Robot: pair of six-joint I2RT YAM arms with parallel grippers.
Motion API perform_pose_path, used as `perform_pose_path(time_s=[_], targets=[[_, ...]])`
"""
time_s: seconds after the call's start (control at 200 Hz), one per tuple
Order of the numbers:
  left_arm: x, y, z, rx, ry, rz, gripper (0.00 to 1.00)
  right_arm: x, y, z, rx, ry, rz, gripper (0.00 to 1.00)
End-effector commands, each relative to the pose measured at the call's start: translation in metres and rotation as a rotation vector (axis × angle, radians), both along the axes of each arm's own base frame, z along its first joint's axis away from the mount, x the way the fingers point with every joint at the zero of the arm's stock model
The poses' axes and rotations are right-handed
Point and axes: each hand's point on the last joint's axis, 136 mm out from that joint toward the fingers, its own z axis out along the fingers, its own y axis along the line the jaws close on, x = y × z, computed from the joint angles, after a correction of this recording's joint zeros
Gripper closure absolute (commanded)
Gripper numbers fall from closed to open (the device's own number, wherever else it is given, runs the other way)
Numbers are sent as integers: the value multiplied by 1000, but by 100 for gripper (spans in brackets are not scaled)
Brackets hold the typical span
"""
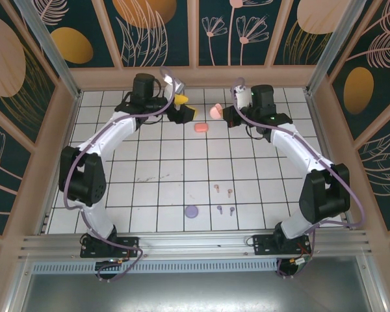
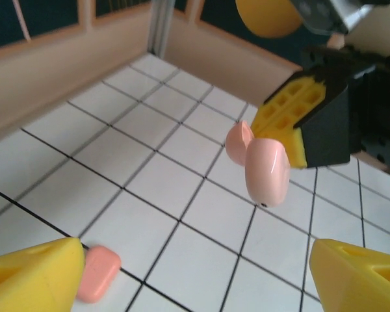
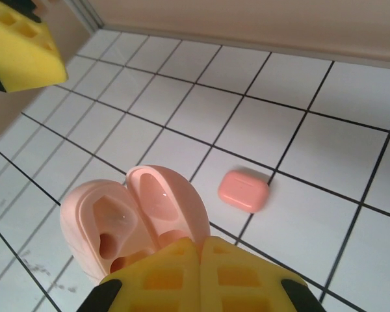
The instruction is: Insert wireless bluetooth earbuds into charging case
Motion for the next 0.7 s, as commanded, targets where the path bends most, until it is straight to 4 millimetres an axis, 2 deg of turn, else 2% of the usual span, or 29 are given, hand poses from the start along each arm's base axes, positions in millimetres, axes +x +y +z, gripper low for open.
perform_pose_path(time_s=[0.0,0.26,0.455,0.696], targets=[[-13,-1,-23,45,97,-108,13,2,-3,-10,-93,-11,48,100],[-24,-6,-43,78,185,-210,18,11,8,-19,-149,-3,105,100],[-25,-8,-56,96,214,-229,21,17,27,-24,-168,-10,154,100],[-24,-10,-60,104,225,-242,26,14,54,-34,-217,-6,219,100]])
